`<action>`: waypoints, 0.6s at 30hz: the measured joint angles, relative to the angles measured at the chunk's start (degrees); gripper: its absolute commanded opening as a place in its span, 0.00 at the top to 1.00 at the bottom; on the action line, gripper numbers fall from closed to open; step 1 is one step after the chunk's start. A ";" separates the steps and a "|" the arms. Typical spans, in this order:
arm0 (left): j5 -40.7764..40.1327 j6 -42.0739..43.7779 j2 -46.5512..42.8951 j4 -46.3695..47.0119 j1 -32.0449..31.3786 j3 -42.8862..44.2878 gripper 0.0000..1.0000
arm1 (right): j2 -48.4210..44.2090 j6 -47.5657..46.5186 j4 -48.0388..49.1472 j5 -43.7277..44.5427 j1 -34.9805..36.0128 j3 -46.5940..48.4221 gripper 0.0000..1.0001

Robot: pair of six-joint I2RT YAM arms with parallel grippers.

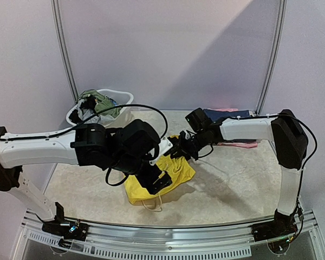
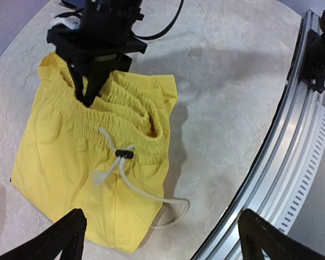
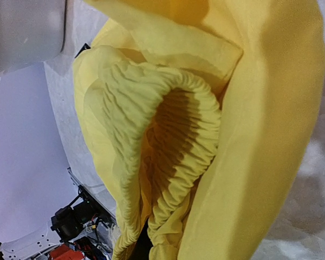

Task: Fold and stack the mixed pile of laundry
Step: Place the square-folded shorts at the corner of the board.

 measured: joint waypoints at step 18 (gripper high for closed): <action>-0.63 -9.53 -14.78 -9.25 1.97 -4.11 0.02 | 2.51 -17.77 -29.03 12.02 -11.52 25.27 1.00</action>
